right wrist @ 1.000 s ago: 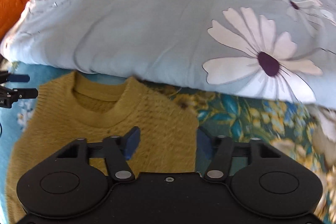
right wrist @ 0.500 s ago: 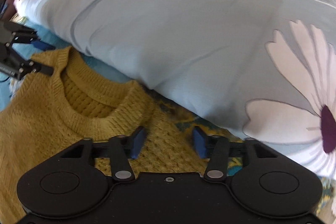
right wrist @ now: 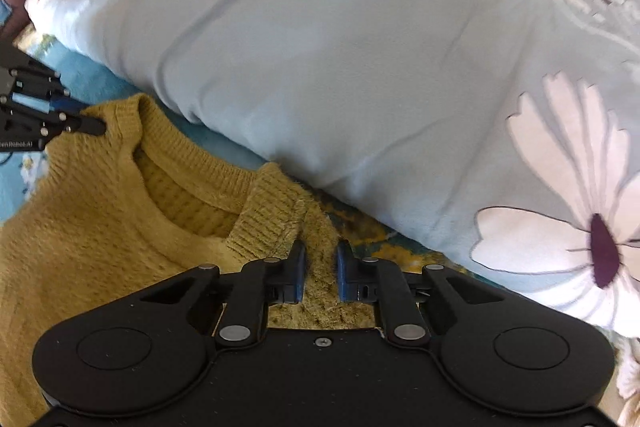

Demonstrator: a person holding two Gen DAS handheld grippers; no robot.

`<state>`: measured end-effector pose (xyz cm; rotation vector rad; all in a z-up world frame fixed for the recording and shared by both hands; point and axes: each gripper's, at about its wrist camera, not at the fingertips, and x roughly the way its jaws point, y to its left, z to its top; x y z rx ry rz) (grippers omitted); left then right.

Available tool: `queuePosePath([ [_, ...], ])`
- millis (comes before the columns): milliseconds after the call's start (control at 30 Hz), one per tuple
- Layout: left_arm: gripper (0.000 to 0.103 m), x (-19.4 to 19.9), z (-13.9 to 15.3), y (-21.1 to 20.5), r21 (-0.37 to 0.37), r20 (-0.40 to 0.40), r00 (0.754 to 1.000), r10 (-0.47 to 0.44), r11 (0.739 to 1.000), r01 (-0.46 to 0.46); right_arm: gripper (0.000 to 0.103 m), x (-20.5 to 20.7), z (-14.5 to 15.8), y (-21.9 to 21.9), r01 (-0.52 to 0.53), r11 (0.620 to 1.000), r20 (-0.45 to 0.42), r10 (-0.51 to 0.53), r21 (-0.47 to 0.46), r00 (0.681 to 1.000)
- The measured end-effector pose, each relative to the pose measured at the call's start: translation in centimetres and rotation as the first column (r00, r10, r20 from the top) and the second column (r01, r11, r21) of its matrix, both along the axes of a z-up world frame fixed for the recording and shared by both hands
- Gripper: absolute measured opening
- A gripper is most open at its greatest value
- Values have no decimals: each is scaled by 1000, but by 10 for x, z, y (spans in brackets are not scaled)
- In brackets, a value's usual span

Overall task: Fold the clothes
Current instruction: 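Grasp the sweater shoulders with the left gripper while the right gripper grasps the collar, then lift the shoulders with both grippers and fold them over toward the hem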

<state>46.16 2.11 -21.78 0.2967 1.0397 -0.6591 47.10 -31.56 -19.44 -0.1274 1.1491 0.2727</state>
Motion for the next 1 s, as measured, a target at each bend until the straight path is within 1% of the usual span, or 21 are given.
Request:
queuePosePath([
  [100,7,-17,22,9,-13,32,1000,0,1000,0,14,-22,27,-1,-9,1000,45,9,8,999],
  [200,7,-40,50,18,-42,66,998,3,999,0,14,-50,57,-2,-21,1000,85,19,18,996],
  [333,7,-84,89,22,-68,134,991,12,998,-3,13,-93,89,-2,-1,999,121,-4,44,993],
  [533,7,-162,119,25,-75,136,989,51,996,-41,13,-173,112,6,45,996,128,-54,77,990],
  [700,7,-233,123,30,-82,68,989,130,989,-125,11,-240,115,21,76,991,117,-89,108,989],
  [800,7,-274,117,31,-71,32,985,167,984,-164,9,-281,109,29,105,985,102,-119,137,988],
  [933,7,-320,106,38,-55,-23,979,202,978,-203,8,-334,93,37,140,976,44,-149,164,988],
  [1000,7,-338,99,39,-37,-39,980,197,979,-199,8,-354,85,41,158,973,14,-162,170,987],
])
